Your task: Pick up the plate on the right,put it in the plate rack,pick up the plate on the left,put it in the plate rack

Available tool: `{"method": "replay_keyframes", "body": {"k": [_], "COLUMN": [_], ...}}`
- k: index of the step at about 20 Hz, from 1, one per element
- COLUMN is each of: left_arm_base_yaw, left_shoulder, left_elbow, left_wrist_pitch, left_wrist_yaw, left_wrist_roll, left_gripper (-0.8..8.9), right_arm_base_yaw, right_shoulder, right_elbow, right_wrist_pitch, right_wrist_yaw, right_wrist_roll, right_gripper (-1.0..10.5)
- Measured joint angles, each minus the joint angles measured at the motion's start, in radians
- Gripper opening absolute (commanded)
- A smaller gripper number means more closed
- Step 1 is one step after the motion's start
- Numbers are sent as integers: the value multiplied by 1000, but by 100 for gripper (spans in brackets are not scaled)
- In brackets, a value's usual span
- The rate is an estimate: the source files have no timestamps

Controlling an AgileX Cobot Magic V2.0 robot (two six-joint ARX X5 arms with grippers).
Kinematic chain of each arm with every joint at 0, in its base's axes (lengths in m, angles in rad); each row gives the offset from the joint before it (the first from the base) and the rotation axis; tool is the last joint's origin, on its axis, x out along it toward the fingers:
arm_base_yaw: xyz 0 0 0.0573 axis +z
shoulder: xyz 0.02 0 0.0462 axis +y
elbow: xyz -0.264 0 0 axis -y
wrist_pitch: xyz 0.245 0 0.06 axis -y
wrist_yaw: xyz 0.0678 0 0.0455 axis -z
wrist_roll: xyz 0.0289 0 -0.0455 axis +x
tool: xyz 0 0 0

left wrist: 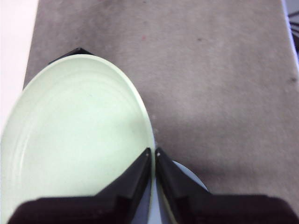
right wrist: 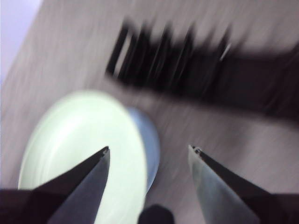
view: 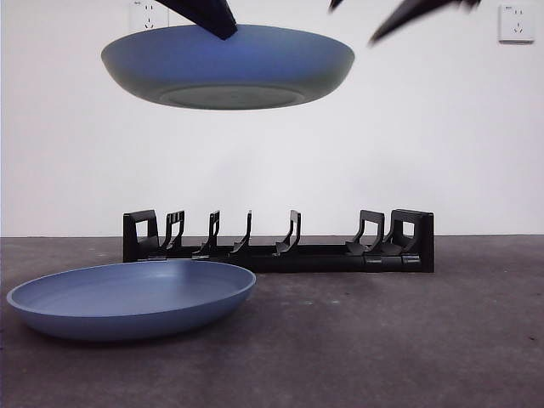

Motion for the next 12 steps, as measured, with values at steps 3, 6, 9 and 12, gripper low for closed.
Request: {"method": "replay_keyframes", "body": {"k": [3, 6, 9, 12], "left_arm_base_yaw": [45, 143, 268, 352], "left_shoulder": [0, 0, 5, 14], "left_elbow": [0, 0, 0, 0], "left_wrist_pitch": [83, 293, 537, 676], "left_wrist_yaw": [67, 235, 396, 461], "left_wrist_roll": [-66, -219, -428, -579], "left_gripper": [-8, -8, -8, -8], "right_arm_base_yaw": [-13, -14, -14, -14], "right_shoulder": [-69, -176, -234, -239], "right_elbow": [96, 167, 172, 171], "right_wrist_pitch": [-10, -55, -130, -207], "right_wrist_yaw": [146, 246, 240, 206], "right_wrist_roll": [-17, -66, -99, -114], "right_gripper": [289, 285, 284, 284]}}
